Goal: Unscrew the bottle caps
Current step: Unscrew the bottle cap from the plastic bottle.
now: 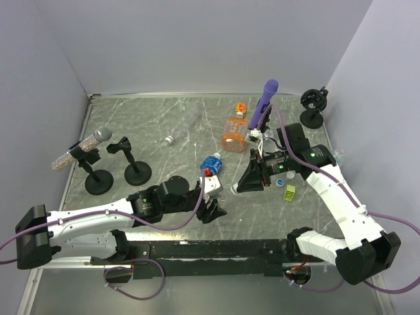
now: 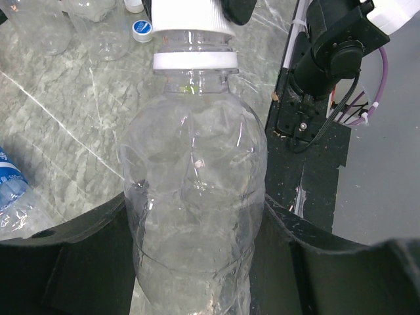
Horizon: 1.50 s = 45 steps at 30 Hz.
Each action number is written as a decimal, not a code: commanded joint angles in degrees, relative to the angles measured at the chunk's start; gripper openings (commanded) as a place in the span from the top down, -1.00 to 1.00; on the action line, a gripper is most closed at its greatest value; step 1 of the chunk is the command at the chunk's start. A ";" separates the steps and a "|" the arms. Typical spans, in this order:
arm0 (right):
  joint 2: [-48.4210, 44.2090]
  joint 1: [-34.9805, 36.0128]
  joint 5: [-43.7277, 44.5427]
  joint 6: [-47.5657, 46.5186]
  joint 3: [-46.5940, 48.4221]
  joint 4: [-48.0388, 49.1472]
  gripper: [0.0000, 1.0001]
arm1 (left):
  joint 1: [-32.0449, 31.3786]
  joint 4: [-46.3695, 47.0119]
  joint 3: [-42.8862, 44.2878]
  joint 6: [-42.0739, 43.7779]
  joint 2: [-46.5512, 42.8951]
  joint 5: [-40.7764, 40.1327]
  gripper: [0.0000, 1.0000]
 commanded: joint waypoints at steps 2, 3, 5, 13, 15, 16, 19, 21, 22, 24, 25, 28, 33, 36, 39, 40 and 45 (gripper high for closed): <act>-0.69 0.41 -2.02 -3.74 1.74 -1.60 0.55 | 0.05 2.32 1.78 0.61 -0.93 0.03 0.67; -0.95 0.14 -1.67 -4.44 2.35 -1.86 0.55 | 0.05 2.14 1.61 0.70 -1.20 0.03 0.67; -1.04 -1.17 -2.10 -5.41 3.32 -2.30 0.56 | 0.05 1.53 1.17 0.70 -2.08 0.12 0.67; -1.39 -6.27 -4.66 -7.26 5.69 -3.88 0.59 | 0.05 -0.23 -1.29 0.26 -6.38 -0.67 0.67; -1.91 -6.62 -4.66 -7.43 5.61 -3.89 0.59 | 0.05 -0.58 -1.82 0.26 -7.26 -0.85 0.67; -2.09 -6.71 -4.57 -7.52 5.52 -3.97 0.59 | 0.05 -0.67 -2.00 0.34 -7.70 -1.02 0.67; -2.97 -7.24 -3.96 -7.96 5.08 -4.15 0.59 | 0.05 -1.11 -2.35 0.43 -8.49 -1.37 0.67; -3.85 -7.68 -2.73 -8.31 4.56 -3.89 0.58 | 0.05 -1.20 -2.52 0.35 -9.11 -1.81 0.67; -4.20 -7.77 -2.29 -8.49 4.29 -3.80 0.58 | 0.05 -1.20 -2.61 0.26 -9.46 -2.07 0.66; -5.34 -7.94 -0.62 -9.28 3.50 -3.62 0.57 | 0.05 -1.02 -2.79 -0.62 -10.42 -3.13 0.66; -6.13 -8.03 0.26 -9.54 3.06 -3.53 0.57 | 0.14 -0.76 -2.79 -1.06 -11.30 -3.48 0.66; -8.06 -8.65 2.80 -10.59 1.48 -3.18 0.56 | 0.14 0.47 -3.05 -2.73 -13.32 -5.14 0.65; -11.05 -10.23 6.41 -11.30 -1.24 -1.95 0.54 | 0.14 3.54 -4.81 -4.93 -18.07 -7.70 0.65; -12.64 -10.84 8.70 -11.39 -2.83 -1.07 0.53 | 0.14 3.99 -5.69 -5.19 -21.05 -7.97 0.64; -13.25 -11.02 10.54 -11.83 -3.71 -0.81 0.52 | 0.14 2.85 -5.51 -4.49 -23.17 -11.21 0.63; -13.43 -11.02 11.16 -11.92 -3.97 -0.72 0.52 | 0.14 2.58 -5.51 -4.40 -23.70 -11.74 0.63; -13.61 -11.02 13.62 -12.44 -5.37 -0.28 0.50 | 0.14 2.05 -5.78 -4.23 -25.02 -13.15 0.63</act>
